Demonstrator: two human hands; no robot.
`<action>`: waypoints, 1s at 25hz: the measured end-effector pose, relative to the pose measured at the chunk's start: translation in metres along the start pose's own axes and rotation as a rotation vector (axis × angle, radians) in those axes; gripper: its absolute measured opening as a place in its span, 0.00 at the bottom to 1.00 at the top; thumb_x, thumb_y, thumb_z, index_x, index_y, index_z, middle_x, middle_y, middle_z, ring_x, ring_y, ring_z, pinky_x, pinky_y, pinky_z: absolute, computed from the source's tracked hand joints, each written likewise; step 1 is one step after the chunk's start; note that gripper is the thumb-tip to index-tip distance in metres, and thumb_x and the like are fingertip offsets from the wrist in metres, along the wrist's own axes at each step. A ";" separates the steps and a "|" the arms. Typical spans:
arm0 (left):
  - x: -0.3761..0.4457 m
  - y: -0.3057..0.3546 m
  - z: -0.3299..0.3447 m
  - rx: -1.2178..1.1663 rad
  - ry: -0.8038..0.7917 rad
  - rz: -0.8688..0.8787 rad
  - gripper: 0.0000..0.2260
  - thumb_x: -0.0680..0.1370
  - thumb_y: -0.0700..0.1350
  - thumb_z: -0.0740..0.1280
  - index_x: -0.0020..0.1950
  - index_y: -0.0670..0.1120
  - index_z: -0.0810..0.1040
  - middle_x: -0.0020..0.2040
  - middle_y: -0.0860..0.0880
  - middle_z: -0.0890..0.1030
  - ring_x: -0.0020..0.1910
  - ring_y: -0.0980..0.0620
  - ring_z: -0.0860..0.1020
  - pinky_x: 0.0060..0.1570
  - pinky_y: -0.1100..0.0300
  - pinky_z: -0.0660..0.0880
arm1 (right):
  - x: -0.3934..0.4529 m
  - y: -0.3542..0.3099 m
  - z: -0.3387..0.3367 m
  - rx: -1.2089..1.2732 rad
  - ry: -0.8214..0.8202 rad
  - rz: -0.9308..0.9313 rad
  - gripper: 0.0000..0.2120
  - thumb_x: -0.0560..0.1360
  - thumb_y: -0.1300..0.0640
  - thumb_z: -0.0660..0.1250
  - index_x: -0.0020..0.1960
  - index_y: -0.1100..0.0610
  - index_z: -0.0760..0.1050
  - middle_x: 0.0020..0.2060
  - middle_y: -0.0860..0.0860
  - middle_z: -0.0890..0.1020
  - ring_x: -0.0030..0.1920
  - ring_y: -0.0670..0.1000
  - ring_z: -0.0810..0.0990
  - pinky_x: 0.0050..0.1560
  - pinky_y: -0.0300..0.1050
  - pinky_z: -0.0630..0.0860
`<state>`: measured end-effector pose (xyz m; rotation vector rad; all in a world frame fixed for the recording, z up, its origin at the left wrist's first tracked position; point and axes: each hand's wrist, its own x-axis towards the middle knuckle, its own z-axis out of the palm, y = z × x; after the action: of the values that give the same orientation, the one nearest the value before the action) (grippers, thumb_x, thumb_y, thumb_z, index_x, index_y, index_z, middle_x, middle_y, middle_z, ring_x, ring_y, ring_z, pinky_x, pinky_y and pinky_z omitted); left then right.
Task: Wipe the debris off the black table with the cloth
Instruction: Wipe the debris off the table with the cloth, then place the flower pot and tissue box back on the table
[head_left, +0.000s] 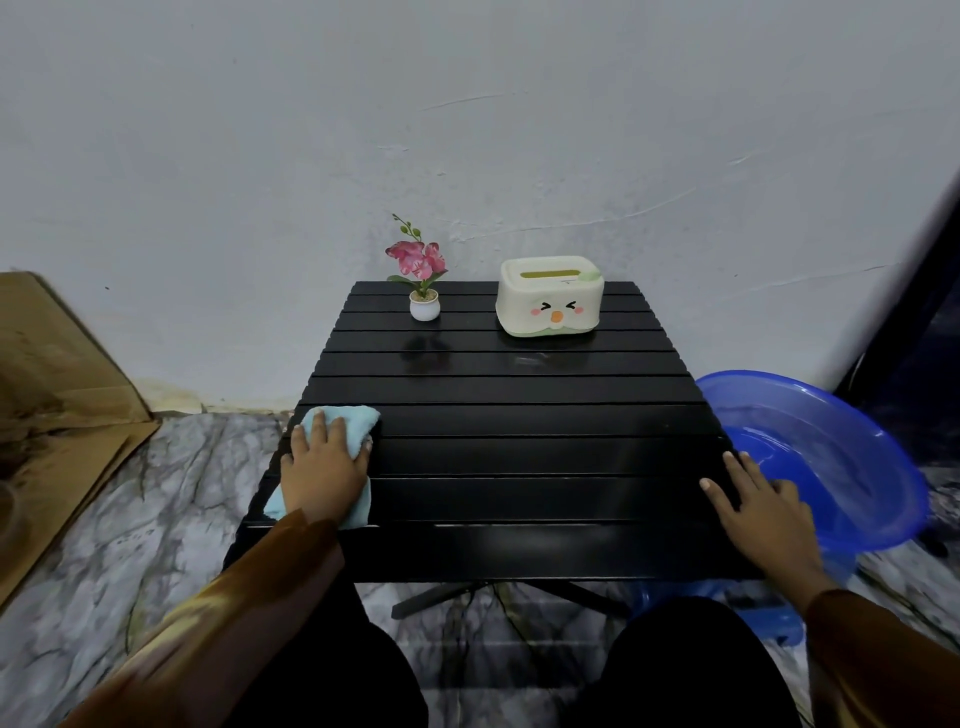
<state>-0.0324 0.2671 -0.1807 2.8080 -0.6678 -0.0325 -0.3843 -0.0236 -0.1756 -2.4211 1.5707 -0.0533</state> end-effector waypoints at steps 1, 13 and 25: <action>0.001 0.000 -0.001 0.025 0.005 0.002 0.25 0.78 0.57 0.59 0.71 0.46 0.67 0.76 0.43 0.62 0.74 0.38 0.60 0.69 0.41 0.60 | 0.001 -0.002 -0.002 0.000 0.050 -0.015 0.28 0.78 0.41 0.55 0.74 0.51 0.60 0.75 0.50 0.62 0.70 0.60 0.63 0.67 0.58 0.63; 0.105 0.014 -0.048 -0.124 0.138 -0.002 0.22 0.78 0.55 0.60 0.67 0.44 0.72 0.65 0.42 0.75 0.64 0.40 0.72 0.65 0.46 0.64 | 0.070 -0.235 0.003 0.458 0.030 -0.430 0.15 0.74 0.55 0.68 0.59 0.57 0.75 0.58 0.55 0.78 0.60 0.56 0.75 0.58 0.51 0.74; 0.204 -0.032 0.013 -0.205 -0.102 -0.151 0.33 0.77 0.62 0.56 0.75 0.43 0.57 0.74 0.39 0.64 0.71 0.37 0.64 0.69 0.44 0.63 | 0.187 -0.410 0.060 0.569 -0.109 -0.369 0.31 0.64 0.52 0.77 0.62 0.61 0.70 0.61 0.58 0.76 0.63 0.58 0.73 0.62 0.53 0.72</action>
<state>0.1632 0.2006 -0.1936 2.6653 -0.4447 -0.2584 0.0695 -0.0227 -0.1590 -2.1644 0.8836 -0.3746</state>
